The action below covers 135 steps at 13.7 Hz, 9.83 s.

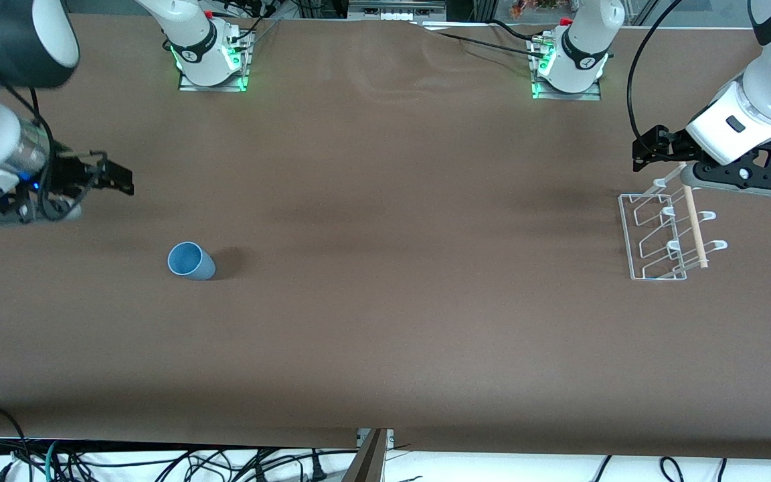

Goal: Transfer cup to left arm and place on rack
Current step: 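Reach the right gripper to the blue cup and grasp its side, then lift the cup with the right gripper while the left gripper approaches, then close the left gripper on the cup's base beside the right gripper, then open the right gripper and withdraw it while the left gripper carries the cup, then lower the cup into the wire rack with the left gripper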

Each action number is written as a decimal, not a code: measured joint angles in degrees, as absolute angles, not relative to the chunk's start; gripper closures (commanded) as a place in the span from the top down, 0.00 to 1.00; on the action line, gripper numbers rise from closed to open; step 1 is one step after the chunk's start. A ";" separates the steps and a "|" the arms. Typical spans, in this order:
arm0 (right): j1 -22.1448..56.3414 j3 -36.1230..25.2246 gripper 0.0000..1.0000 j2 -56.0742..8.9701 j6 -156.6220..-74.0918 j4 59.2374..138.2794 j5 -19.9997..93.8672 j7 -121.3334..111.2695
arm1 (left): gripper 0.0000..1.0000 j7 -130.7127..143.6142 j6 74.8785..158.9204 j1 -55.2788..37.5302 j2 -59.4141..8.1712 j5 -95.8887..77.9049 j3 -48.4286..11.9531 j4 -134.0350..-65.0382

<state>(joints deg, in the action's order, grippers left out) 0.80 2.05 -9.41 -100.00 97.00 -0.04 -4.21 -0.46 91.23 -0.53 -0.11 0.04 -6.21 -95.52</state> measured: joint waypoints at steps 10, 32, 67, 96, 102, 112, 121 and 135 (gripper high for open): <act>-0.65 1.03 0.98 -24.32 -116.70 100.32 -0.07 -10.27 | 1.00 -0.46 91.23 -0.53 -0.11 0.04 -6.21 -95.52; 7.69 2.42 0.00 -31.11 -119.32 96.20 2.04 10.72 | 1.00 -0.46 91.23 -0.68 -0.13 -6.54 -6.30 -95.46; 36.01 3.62 0.00 -34.34 -122.54 69.83 45.69 64.94 | 0.36 -89.19 97.97 -5.08 -27.95 -63.78 -10.98 -91.32; 14.91 -12.98 0.99 -20.66 -75.17 66.14 20.83 27.62 | 0.00 -78.48 90.52 -3.62 -27.61 8.96 -9.48 -79.81; 15.13 -7.72 0.99 -13.32 -84.41 79.79 8.78 20.80 | 0.00 -70.03 80.84 -11.45 -29.62 48.02 -9.73 -80.44; 12.42 -3.10 0.99 3.63 -94.69 103.59 -1.62 10.34 | 0.00 -52.33 81.54 -9.05 -32.84 69.51 -8.85 -88.30; 12.03 -3.80 0.99 2.59 -95.11 103.36 -1.62 6.73 | 0.00 -29.32 87.70 -5.12 -24.03 69.52 -9.09 -111.12; 10.43 -3.98 0.99 -1.82 -95.36 99.26 -1.62 5.54 | 0.00 -24.67 90.94 -4.15 -23.23 70.92 -9.57 -114.56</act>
